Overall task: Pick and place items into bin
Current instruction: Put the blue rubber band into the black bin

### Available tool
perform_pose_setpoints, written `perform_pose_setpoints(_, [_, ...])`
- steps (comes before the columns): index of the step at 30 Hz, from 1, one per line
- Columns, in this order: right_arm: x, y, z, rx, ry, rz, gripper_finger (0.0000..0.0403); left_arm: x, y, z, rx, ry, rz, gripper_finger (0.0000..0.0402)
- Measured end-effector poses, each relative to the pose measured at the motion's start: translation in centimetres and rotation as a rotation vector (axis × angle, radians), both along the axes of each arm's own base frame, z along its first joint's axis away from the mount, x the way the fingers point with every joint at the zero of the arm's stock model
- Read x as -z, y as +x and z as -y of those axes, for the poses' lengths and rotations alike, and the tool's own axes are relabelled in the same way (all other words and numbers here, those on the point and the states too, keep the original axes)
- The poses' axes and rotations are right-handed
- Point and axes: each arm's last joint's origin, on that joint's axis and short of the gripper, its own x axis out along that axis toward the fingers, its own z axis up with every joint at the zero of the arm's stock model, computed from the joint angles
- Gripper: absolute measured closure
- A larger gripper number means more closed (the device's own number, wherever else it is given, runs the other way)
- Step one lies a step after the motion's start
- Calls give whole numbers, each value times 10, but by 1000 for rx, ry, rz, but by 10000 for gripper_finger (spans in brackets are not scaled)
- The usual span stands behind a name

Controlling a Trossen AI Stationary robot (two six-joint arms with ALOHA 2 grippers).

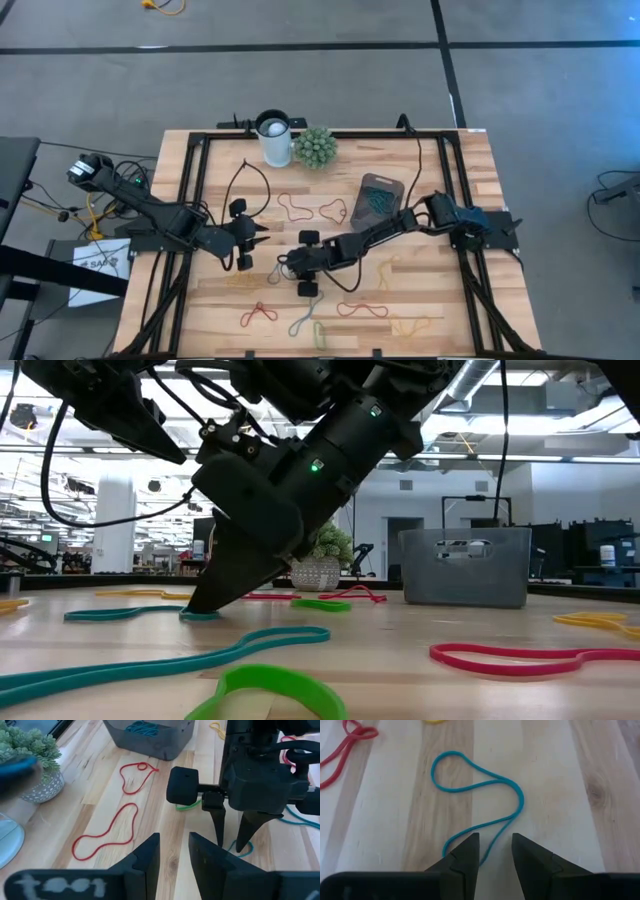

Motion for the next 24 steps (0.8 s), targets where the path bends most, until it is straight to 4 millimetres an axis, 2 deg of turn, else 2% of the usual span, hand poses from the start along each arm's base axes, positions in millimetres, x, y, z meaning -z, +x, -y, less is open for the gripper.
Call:
perform_pose_setpoints(4, [5, -1, 0, 4, -9, -15, 320, 3, -1, -1, -3, 5, -4, 308])
perform_pose_setpoints(9, [5, 0, 1, 19, -11, -13, 393, 14, -4, -3, -47, 13, -20, 308])
perform_pose_setpoints(14, [-11, -6, -1, 53, -63, -3, 400, 27, -9, -6, -76, 13, -46, 308])
perform_pose_setpoints(16, [-25, -9, 1, 64, -95, 7, 400, 29, -10, -6, -90, -3, -50, 308])
perform_pose_setpoints(19, [-59, -20, 6, 119, -171, 5, 402, 29, -10, -6, -92, -25, -49, 308])
perform_pose_setpoints(24, [-110, -53, 11, 189, -292, -54, 402, 29, -10, -5, -79, -39, -56, 308])
